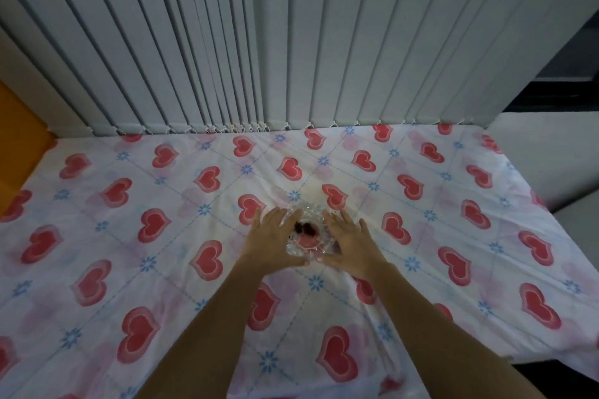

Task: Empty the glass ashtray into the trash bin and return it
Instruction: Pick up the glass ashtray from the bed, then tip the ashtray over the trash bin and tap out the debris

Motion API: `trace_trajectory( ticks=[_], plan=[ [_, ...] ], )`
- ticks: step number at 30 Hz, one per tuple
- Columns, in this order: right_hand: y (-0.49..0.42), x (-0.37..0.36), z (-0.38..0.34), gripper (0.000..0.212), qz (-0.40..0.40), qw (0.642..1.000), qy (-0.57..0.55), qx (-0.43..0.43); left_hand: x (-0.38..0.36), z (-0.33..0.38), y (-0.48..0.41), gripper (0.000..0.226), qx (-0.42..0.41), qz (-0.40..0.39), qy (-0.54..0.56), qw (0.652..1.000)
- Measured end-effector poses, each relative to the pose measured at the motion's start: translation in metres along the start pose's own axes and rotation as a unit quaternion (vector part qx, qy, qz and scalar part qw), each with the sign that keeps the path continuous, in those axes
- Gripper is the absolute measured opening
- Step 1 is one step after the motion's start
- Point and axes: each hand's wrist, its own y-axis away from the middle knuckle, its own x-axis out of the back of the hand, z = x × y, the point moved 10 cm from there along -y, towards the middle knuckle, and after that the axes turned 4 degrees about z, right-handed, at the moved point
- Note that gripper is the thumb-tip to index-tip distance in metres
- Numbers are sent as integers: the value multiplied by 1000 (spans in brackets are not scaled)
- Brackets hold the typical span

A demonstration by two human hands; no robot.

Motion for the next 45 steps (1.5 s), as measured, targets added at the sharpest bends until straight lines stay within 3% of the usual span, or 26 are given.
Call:
trace_trajectory(
  ticks=[8,17,25,31,37,41,45],
  plan=[
    [18,8,8,98,23,999,-26,-13,14,23,-3,101,-59,32,10,998],
    [66,88,69,95,95,993,-60,-43,67,117,-27,106,-106,79,8,991],
    [192,196,184,95,223,966,-72,-106,116,305,-48,112,-214,143,24,966],
    [300,233,265,97,277,941,-82,-178,120,438,-46,108,-286,162,45,943],
    [469,234,358,101,313,900,-109,-282,70,625,-10,113,-398,115,62,908],
    [541,213,394,103,317,876,-118,-344,30,697,12,116,-433,86,68,895],
    [592,177,429,106,351,829,-180,-397,-16,750,22,117,-468,34,57,881]
  ],
)
